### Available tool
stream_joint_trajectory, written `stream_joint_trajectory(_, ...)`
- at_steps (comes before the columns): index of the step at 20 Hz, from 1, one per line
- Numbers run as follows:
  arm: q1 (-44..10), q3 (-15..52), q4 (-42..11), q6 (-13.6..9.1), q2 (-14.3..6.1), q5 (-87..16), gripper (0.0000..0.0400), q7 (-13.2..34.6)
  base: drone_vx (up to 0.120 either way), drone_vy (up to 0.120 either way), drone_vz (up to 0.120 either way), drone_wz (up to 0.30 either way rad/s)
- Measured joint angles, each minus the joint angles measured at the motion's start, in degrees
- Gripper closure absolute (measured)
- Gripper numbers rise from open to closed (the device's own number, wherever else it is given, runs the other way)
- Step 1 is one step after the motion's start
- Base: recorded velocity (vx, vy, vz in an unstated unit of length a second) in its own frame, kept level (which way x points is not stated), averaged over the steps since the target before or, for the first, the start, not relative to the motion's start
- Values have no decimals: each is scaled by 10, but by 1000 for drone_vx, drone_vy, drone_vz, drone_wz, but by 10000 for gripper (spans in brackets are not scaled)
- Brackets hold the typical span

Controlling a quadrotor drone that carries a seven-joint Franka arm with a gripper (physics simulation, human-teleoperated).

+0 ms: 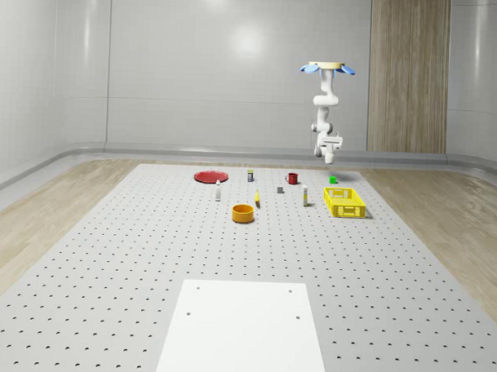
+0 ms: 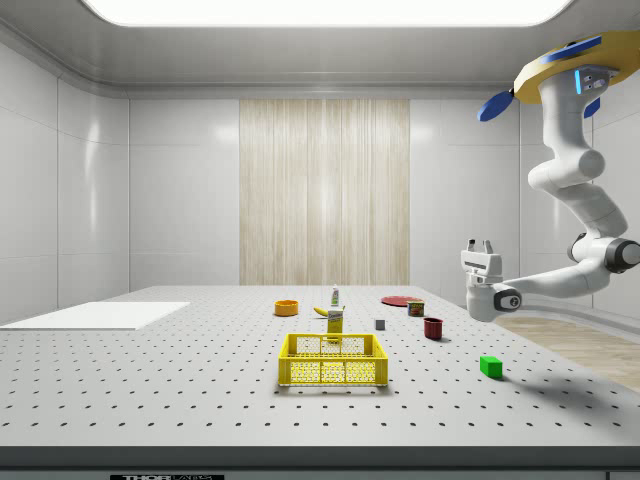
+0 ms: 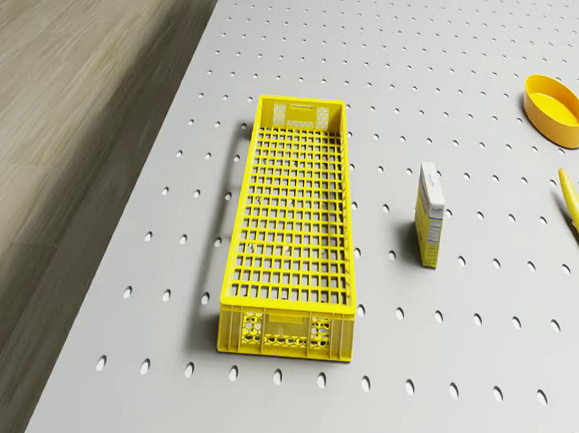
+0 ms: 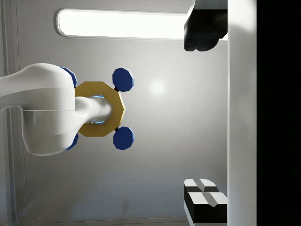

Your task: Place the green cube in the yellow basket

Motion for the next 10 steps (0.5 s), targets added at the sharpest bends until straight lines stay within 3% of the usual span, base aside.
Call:
stream_joint_trajectory(6,-7,23,-3,3,-2,-33,0,4,0,0,-7,0)
stream_joint_trajectory(10,-18,59,-10,6,-5,-83,0,11,0,0,-90,0)
